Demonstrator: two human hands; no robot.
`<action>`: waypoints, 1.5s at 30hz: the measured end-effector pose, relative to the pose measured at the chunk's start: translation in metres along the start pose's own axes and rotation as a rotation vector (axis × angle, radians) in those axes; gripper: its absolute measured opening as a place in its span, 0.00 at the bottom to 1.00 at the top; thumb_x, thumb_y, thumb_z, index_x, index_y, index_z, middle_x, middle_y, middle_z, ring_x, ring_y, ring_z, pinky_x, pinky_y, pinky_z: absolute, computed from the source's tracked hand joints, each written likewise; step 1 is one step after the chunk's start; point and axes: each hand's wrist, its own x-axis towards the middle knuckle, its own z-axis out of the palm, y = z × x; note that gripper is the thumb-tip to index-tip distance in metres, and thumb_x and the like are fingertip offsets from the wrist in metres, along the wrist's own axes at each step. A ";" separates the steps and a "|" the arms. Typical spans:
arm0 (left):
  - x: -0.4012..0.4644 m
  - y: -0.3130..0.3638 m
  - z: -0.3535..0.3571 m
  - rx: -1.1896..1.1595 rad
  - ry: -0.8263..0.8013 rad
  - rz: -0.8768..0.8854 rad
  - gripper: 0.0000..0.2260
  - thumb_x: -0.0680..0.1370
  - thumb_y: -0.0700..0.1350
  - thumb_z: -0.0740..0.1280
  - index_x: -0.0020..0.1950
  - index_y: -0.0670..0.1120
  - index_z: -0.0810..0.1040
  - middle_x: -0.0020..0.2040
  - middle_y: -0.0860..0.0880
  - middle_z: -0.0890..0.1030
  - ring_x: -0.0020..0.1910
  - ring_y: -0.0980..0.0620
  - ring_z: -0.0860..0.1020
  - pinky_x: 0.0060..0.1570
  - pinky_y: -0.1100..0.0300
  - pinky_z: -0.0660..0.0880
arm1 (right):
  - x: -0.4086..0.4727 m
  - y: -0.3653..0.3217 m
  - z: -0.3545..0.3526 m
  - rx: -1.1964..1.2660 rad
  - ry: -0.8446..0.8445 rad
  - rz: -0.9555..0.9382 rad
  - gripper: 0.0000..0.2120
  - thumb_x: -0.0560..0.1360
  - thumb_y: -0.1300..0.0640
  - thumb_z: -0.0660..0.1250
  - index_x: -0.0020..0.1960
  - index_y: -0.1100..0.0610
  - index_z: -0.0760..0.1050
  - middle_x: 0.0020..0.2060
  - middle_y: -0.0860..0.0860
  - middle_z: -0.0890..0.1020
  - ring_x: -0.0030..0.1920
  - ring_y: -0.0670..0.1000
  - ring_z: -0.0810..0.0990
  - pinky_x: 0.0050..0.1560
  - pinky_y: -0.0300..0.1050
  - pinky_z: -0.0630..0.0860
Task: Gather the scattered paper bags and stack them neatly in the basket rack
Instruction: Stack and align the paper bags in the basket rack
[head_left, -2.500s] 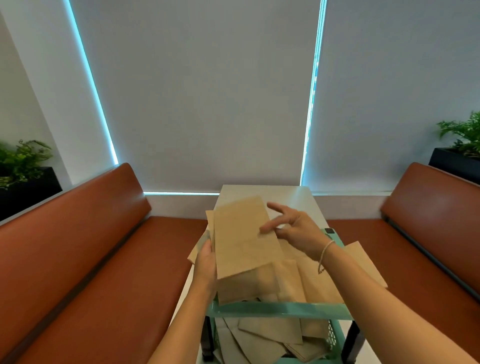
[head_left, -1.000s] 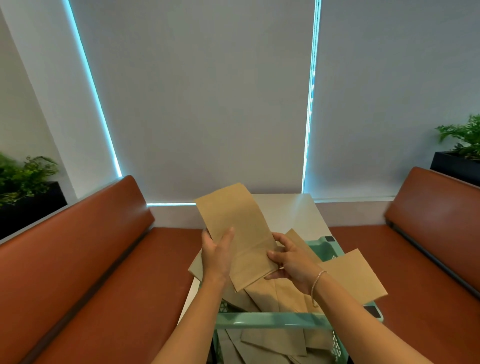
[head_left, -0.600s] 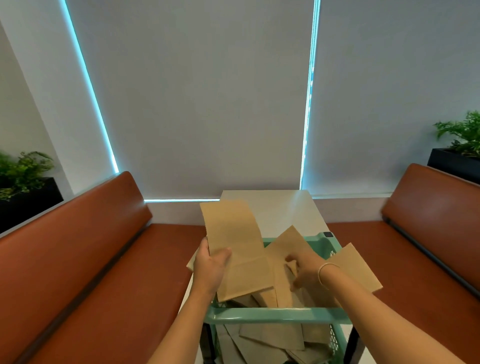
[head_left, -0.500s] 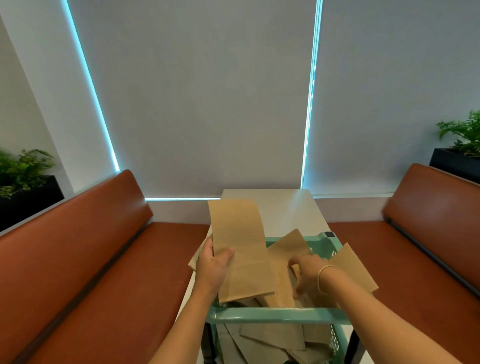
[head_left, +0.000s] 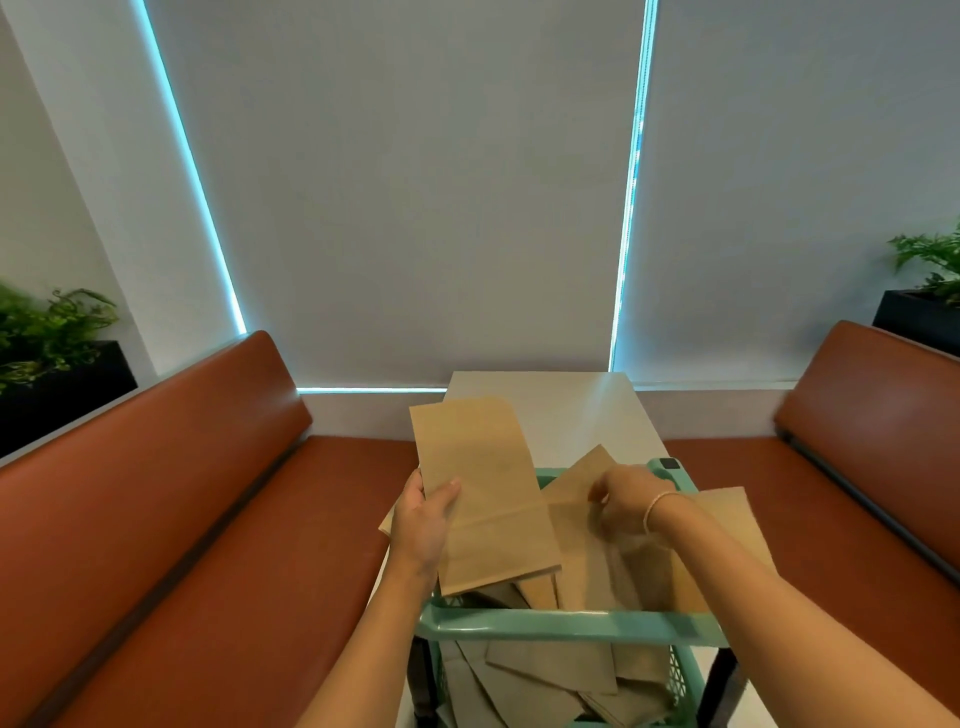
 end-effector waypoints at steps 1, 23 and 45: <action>-0.001 0.001 0.000 0.002 -0.001 -0.006 0.08 0.79 0.36 0.61 0.55 0.45 0.75 0.51 0.44 0.81 0.50 0.45 0.80 0.56 0.45 0.75 | 0.000 -0.002 -0.011 0.004 0.037 -0.001 0.14 0.69 0.62 0.67 0.54 0.55 0.80 0.51 0.53 0.82 0.52 0.54 0.78 0.61 0.51 0.73; -0.007 0.007 0.000 0.041 0.041 0.036 0.11 0.80 0.39 0.59 0.61 0.40 0.74 0.42 0.49 0.79 0.40 0.53 0.77 0.36 0.61 0.74 | -0.016 -0.029 0.009 0.844 0.128 -0.432 0.24 0.70 0.70 0.70 0.31 0.40 0.82 0.69 0.51 0.69 0.68 0.53 0.68 0.64 0.52 0.73; -0.002 0.001 0.012 -0.055 0.045 0.098 0.07 0.82 0.40 0.57 0.56 0.45 0.74 0.49 0.46 0.81 0.46 0.50 0.79 0.47 0.55 0.76 | -0.029 -0.038 0.026 1.095 -0.101 -0.203 0.14 0.78 0.50 0.60 0.63 0.45 0.65 0.54 0.47 0.77 0.50 0.47 0.77 0.43 0.40 0.76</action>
